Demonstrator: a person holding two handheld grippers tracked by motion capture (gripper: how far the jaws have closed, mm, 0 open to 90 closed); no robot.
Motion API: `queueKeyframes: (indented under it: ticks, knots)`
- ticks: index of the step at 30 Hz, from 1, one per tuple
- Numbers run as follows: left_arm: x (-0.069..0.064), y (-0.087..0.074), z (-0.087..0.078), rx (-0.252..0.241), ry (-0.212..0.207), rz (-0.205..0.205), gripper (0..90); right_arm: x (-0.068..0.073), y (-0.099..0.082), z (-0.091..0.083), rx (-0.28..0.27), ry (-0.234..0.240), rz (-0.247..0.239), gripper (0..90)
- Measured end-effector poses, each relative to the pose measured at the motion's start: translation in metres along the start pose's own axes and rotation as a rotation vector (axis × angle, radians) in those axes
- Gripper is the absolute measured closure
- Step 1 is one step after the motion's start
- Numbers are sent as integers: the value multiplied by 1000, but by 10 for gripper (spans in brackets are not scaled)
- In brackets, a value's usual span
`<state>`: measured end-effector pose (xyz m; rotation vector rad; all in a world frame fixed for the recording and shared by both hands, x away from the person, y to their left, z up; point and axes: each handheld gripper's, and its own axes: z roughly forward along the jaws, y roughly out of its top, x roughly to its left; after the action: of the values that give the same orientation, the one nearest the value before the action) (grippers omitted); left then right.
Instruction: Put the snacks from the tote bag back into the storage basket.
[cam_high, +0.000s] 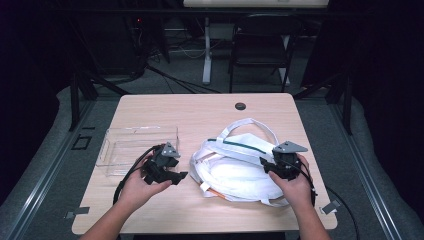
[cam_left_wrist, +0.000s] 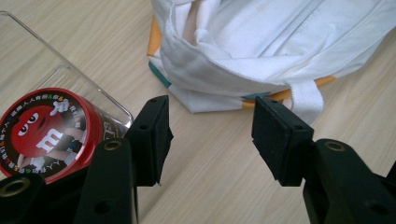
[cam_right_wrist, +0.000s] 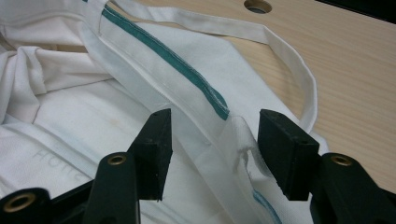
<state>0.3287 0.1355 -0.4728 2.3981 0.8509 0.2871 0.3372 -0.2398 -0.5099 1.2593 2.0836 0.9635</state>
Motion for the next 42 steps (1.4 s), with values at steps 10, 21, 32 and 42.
queueKeyframes:
  ticks: [10, 21, 32, 42]
  knots:
    - [-6, -12, 10, -30, -14, -6, 468, -1, 0, 0, 0, 6, -2, 455]
    - [-11, -25, 25, -44, -24, -12, 468, 0, -1, 0, -3, 8, -4, 455]
    - [-17, -35, 36, -58, -44, -6, 467, 1, -1, 0, -5, 4, -7, 455]
    - [-20, -43, 43, -50, -76, -14, 466, 0, -1, 0, -1, -3, -15, 454]
